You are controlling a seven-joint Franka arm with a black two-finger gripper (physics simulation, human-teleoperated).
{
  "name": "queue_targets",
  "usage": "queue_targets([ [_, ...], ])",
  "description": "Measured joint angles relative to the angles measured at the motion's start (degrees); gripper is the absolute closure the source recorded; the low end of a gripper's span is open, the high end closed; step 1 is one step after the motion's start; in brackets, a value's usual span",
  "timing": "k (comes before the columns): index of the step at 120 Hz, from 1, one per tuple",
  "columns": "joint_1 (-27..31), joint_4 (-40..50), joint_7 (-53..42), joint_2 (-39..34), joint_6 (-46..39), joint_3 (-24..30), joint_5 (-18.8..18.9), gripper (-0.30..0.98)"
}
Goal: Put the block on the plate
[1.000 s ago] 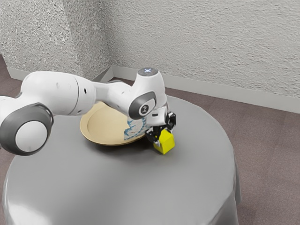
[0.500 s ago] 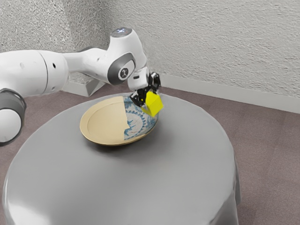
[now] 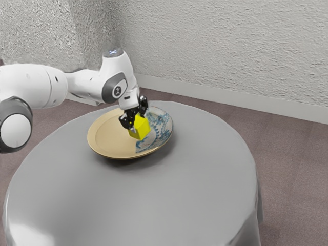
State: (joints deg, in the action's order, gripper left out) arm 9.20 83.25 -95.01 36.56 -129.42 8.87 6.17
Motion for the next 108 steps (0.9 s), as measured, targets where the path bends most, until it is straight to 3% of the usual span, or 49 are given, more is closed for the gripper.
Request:
queue_targets([
  [27,0.29,-4.43,-0.12,-0.73,1.49,0.25,-0.16,0.09],
  [45,0.03,-5.12,1.92,-9.73,7.37,0.03,-3.68,0.04],
  [65,2.64,-4.45,13.39,-18.00,19.25,-0.36,-4.85,0.02],
  [81,4.47,-4.28,25.62,-21.33,28.40,-1.90,-3.36,0.01],
  [89,1.74,-3.86,31.66,-21.50,31.34,-5.86,-2.64,0.01],
  [98,-8.28,-1.72,38.10,-22.87,33.76,-15.60,-3.02,0.00],
  [108,-16.71,-0.13,45.01,-25.21,35.52,-18.88,-3.87,0.00],
])
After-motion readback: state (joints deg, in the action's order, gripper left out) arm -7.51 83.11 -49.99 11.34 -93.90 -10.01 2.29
